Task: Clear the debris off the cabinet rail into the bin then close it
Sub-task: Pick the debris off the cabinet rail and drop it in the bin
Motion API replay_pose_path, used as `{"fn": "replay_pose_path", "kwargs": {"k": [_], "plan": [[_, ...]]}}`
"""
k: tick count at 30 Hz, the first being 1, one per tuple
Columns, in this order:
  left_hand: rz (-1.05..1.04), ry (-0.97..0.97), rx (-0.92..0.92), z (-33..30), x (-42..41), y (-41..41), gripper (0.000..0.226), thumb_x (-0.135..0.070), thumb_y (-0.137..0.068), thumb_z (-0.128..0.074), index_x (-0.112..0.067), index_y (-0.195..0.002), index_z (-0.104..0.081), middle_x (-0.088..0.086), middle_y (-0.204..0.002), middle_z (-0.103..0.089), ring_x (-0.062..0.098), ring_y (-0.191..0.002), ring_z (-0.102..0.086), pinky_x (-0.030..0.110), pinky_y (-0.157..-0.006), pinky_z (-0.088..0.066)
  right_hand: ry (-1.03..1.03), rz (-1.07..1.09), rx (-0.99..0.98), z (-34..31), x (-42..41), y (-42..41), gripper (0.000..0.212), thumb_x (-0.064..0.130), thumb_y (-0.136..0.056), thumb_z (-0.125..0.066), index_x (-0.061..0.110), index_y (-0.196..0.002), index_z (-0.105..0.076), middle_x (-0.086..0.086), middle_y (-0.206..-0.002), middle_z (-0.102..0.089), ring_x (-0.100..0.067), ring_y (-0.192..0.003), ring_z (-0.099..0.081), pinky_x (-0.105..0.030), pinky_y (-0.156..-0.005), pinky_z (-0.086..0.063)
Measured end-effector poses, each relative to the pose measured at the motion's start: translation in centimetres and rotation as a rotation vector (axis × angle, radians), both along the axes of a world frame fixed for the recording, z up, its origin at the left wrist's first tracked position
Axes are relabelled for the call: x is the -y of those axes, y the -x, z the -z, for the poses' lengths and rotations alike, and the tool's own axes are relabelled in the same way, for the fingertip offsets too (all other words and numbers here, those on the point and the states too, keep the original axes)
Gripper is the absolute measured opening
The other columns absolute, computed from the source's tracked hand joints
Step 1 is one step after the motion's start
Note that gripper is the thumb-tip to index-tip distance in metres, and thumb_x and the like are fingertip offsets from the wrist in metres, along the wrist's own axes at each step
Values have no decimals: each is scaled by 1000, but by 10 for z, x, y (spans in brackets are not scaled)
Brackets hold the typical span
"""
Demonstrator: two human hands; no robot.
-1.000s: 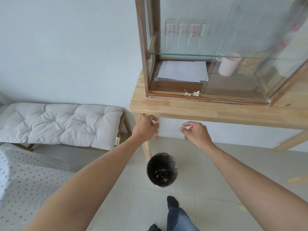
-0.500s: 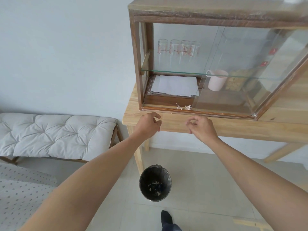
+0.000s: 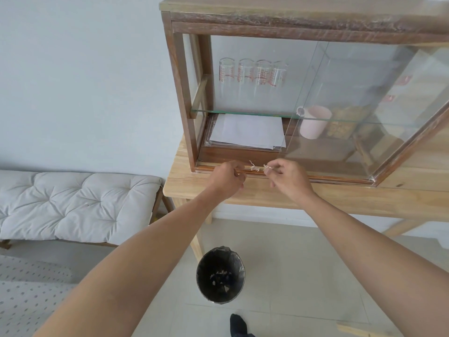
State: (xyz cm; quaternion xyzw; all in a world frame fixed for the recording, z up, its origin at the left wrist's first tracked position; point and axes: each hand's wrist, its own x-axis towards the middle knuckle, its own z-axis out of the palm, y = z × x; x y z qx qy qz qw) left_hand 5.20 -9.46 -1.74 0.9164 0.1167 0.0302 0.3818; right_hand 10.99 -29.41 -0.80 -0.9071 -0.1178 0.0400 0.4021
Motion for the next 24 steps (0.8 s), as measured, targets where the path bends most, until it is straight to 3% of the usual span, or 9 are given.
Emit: {"fn": "replay_pose_path", "kwargs": {"k": [3,6,9,13,19,24], "plan": [[12,37,-21,1,4,-9,27,-26,-102,-66,-23,-128,-71,-6,-72,-80,16,-80,-67,29,-63,-44,60,-33,15,0,-1,-6,24,36,-102,-69,24,-122,-77,8,-59,-76,-5,-66,-69,-36,-77,-58],[28,52,-11,1,9,-16,30,-25,-102,-65,-24,-132,-71,-5,-73,-81,17,-86,-72,31,-68,-52,202,-94,76,-3,-2,-10,35,37,-104,-66,26,-136,-74,0,-84,-83,-25,-94,-76,-40,-87,-60],[30,54,-19,2,15,-20,37,-25,-103,-64,-25,-140,-67,-4,-72,-80,19,-92,-74,35,-80,-59,408,-134,145,-5,-3,-15,44,34,-106,-60,26,-150,-65,-7,-104,-84,-36,-110,-73,-43,-88,-60],[25,49,-34,6,21,-23,41,-24,-102,-61,-30,-142,-68,-7,-65,-74,22,-95,-73,36,-82,-60,634,-156,215,-4,-6,-15,35,29,-107,-55,24,-137,-71,-13,-112,-82,-42,-109,-73,-47,-85,-59],[-29,97,-4,8,22,-23,26,-28,-101,-66,-35,-123,-79,-6,-67,-78,16,-79,-75,36,-80,-62,513,-64,203,2,-6,-11,28,31,-108,-55,29,-123,-78,-10,-106,-83,-41,-106,-74,-44,-83,-59],[-53,125,28,6,19,-19,14,-29,-100,-70,-31,-110,-80,-5,-67,-78,19,-84,-75,39,-80,-62,397,3,179,4,-7,-3,24,32,-106,-60,29,-117,-81,-2,-92,-83,-35,-99,-75,-38,-77,-53]]}}
